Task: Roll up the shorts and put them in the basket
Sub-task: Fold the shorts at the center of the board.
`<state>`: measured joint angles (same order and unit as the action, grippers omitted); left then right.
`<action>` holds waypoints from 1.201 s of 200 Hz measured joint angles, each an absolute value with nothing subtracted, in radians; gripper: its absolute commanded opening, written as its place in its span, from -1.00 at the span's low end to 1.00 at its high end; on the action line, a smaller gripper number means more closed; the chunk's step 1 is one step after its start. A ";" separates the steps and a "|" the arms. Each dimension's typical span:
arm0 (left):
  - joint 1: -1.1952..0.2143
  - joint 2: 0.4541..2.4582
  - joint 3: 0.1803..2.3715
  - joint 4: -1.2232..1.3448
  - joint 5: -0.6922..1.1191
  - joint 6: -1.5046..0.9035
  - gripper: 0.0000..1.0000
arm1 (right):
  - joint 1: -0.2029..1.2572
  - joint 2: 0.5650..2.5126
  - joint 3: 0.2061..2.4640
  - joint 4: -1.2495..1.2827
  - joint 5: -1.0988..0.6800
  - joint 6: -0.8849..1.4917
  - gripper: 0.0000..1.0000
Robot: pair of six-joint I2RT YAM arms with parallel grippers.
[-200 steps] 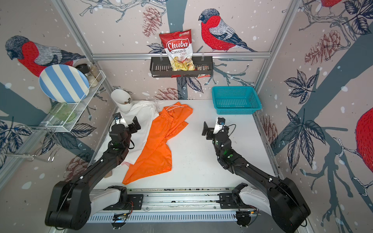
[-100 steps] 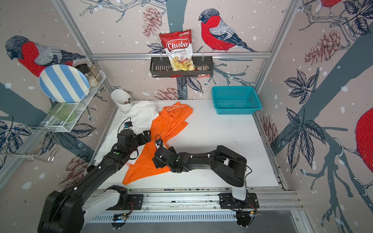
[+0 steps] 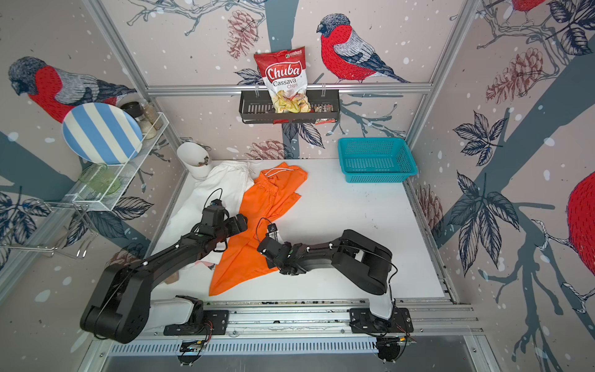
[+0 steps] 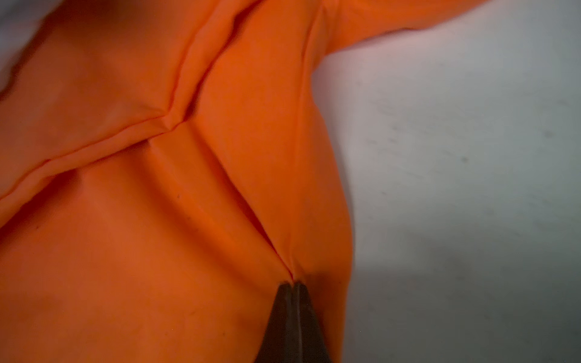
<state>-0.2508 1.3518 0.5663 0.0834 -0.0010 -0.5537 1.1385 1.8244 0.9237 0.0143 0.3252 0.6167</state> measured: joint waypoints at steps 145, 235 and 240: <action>-0.251 1.460 0.590 0.099 -0.112 -0.598 0.90 | 0.102 1.190 0.680 -0.100 0.106 0.511 0.12; -0.316 1.338 0.671 -0.064 -0.080 -0.557 0.91 | 0.296 1.654 1.142 -0.125 -0.094 0.259 0.26; -0.320 1.325 0.667 -0.066 -0.080 -0.557 0.91 | 0.299 1.686 1.168 -0.130 -0.113 0.250 0.26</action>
